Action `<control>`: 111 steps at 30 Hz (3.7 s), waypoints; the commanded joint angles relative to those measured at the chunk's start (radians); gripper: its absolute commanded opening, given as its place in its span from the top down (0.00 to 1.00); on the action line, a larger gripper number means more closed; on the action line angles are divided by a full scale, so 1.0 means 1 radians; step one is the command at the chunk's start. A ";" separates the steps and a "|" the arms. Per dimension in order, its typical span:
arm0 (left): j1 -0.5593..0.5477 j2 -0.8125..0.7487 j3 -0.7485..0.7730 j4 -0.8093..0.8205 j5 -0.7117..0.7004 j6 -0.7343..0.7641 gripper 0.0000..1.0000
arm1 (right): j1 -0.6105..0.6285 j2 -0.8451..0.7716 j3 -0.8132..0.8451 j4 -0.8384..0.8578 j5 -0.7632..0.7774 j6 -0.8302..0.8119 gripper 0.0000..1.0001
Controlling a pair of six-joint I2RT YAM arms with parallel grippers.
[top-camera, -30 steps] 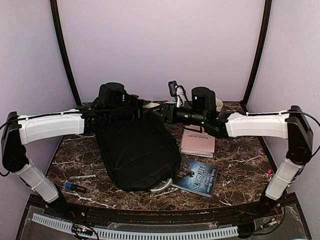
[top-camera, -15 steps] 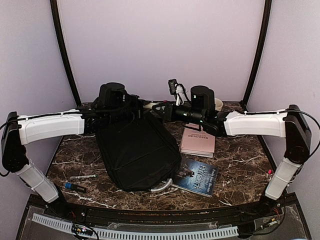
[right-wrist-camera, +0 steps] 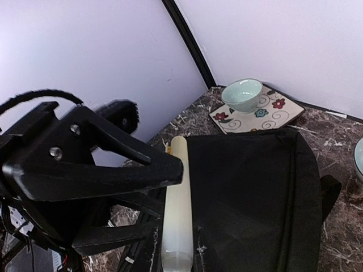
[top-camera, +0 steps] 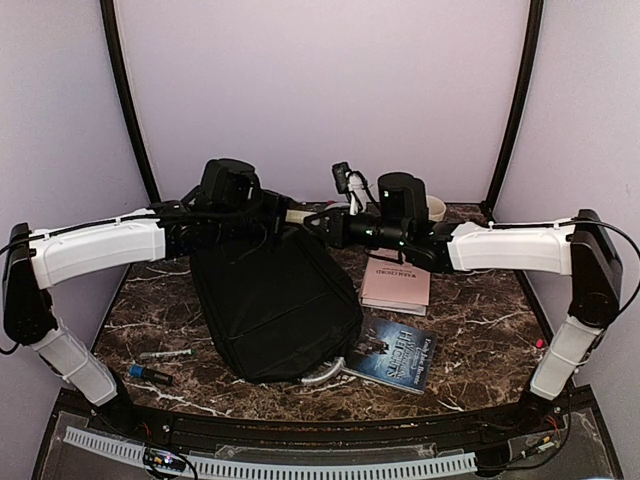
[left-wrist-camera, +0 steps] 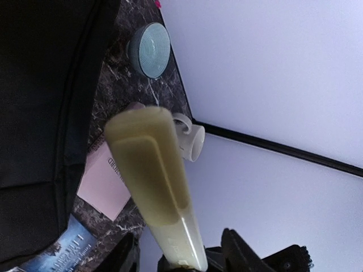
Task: Pack the student bag
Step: Pass from the left arm to the right, then pick up the lower front pocket of the student bag, then place the pen in the lower front pocket of the bag.
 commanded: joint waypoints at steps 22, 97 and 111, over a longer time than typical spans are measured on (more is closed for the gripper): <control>-0.138 0.102 0.179 -0.751 -0.180 1.498 0.42 | -0.153 -0.431 -0.303 -0.351 0.266 -0.198 1.00; -0.158 0.495 0.703 -0.984 -0.415 1.486 1.00 | -0.164 -0.520 -0.302 -0.457 0.355 -0.074 1.00; -0.145 0.616 0.958 -1.064 -0.321 1.394 1.00 | -0.164 -0.538 -0.317 -0.376 0.145 -0.075 1.00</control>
